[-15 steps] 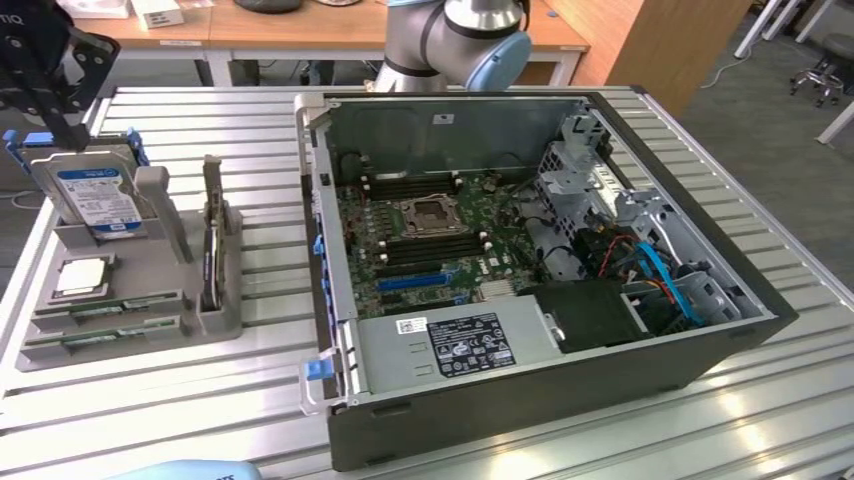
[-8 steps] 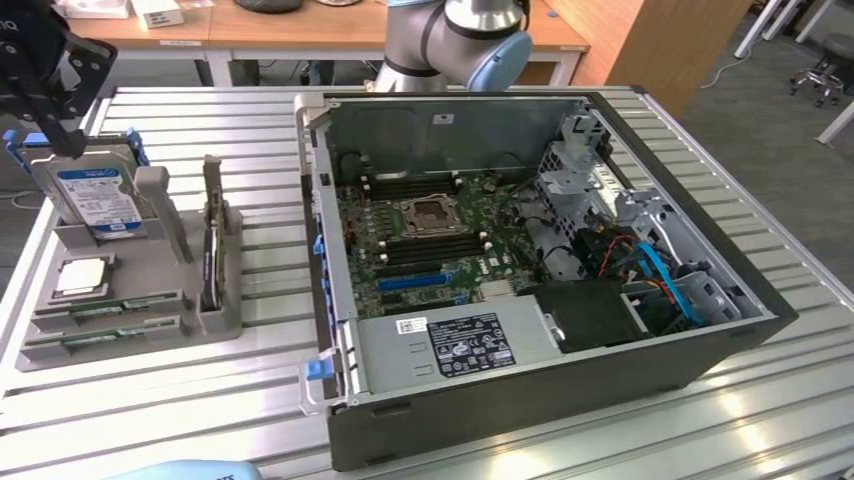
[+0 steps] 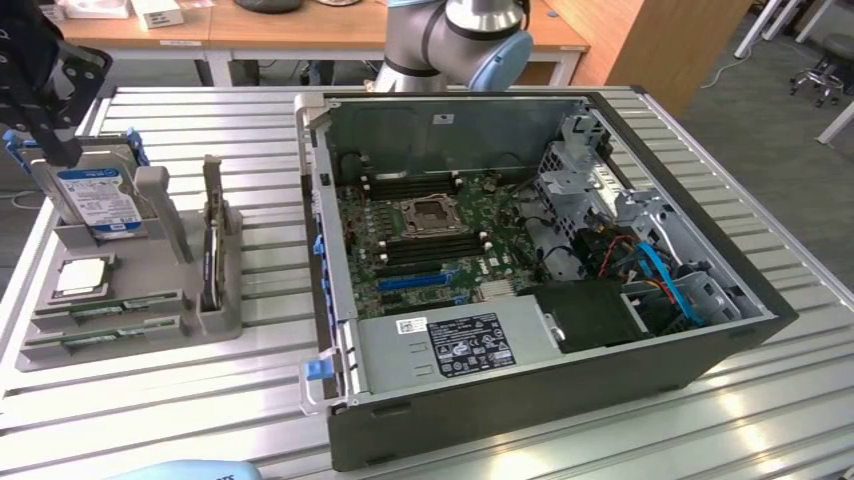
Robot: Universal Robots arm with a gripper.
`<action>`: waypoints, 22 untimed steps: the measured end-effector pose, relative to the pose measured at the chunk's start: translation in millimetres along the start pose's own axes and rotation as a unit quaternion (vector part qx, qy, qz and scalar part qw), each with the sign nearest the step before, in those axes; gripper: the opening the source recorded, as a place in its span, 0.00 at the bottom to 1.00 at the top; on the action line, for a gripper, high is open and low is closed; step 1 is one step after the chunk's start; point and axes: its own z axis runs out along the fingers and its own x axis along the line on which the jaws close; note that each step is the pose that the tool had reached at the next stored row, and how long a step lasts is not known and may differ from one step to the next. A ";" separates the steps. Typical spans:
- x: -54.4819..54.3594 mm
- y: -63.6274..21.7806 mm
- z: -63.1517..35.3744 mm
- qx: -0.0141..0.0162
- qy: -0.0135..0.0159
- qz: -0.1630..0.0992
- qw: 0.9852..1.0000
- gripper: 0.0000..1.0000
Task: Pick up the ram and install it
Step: 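Reach for the ram, then pick up the ram and move it above insertion slot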
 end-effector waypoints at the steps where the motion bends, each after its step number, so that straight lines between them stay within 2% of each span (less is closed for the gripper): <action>1: 0.0 -1.9 -0.1 0.000 0.000 0.000 1.000 0.11; 6: -0.2 -9.3 -0.4 0.000 0.000 0.000 1.000 0.11; 22: -0.2 -9.4 -0.4 0.000 0.000 -0.004 1.000 0.11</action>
